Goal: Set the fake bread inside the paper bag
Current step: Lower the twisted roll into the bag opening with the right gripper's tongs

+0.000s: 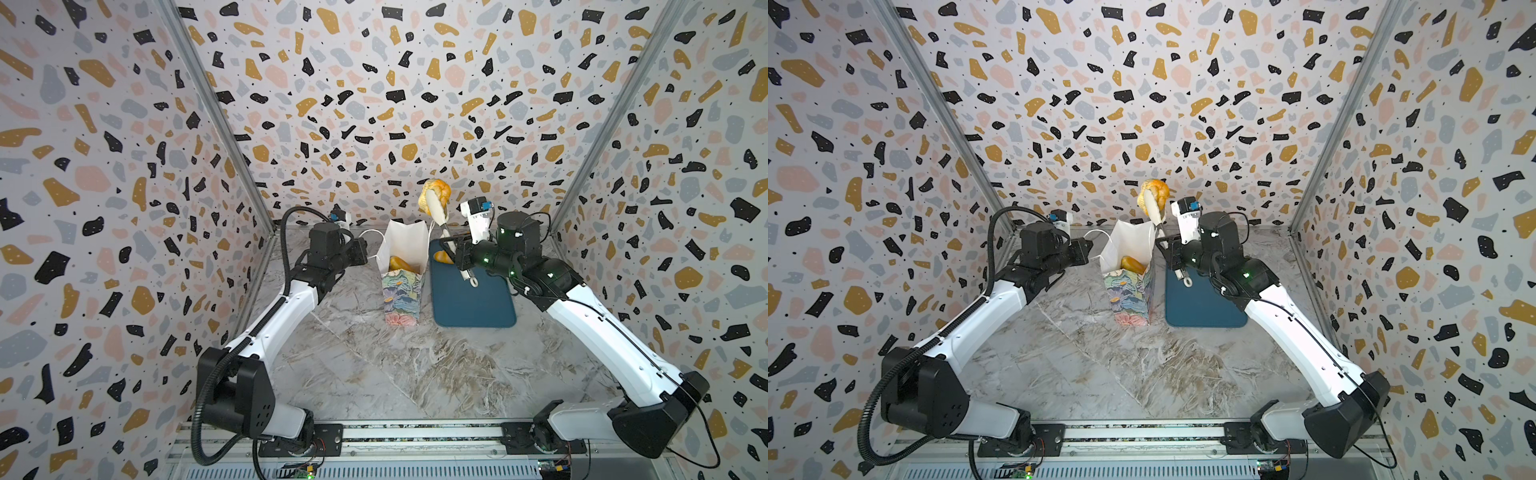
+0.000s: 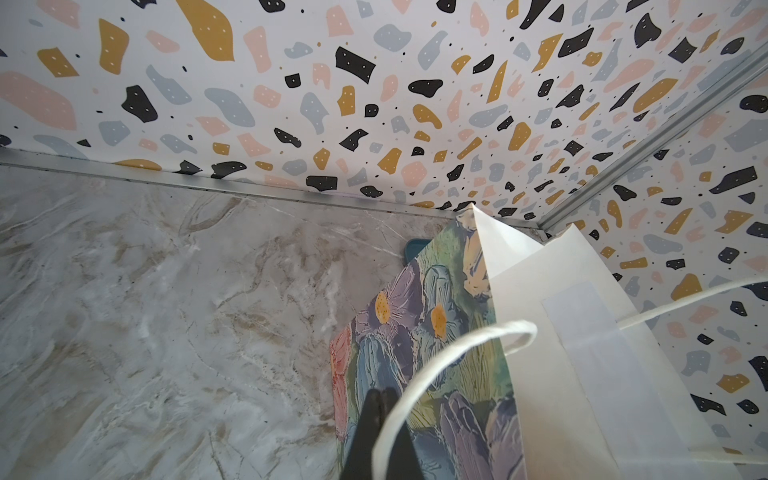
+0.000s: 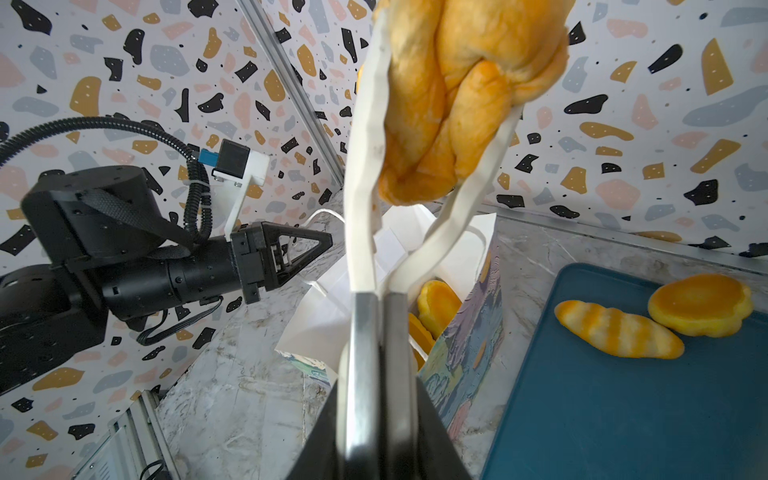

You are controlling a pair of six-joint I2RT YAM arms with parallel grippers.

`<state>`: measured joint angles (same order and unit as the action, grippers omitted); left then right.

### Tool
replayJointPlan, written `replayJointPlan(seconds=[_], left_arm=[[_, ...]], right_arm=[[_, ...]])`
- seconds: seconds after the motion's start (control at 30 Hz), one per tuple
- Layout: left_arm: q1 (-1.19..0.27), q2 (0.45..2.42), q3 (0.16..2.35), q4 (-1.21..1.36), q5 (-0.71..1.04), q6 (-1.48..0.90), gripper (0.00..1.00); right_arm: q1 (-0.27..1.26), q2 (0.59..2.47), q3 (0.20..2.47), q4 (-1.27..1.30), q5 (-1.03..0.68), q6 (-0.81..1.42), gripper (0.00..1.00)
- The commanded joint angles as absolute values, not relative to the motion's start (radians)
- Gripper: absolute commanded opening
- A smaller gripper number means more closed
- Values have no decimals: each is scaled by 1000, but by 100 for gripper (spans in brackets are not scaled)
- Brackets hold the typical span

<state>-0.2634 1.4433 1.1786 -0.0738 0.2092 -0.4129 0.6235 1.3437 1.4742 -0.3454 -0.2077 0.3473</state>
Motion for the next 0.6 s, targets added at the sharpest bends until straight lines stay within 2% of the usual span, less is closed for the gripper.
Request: replayJointPlan(seconds=[0.0,0.57], left_arm=[[-259,1436,1197,-54,225,-415,0],[-259,1434,1198,-54,223,-414,0]], right_arm=[[652,1346,1532,-322,-194,318,20],[700,1431,1577,-388,-225,275,20]])
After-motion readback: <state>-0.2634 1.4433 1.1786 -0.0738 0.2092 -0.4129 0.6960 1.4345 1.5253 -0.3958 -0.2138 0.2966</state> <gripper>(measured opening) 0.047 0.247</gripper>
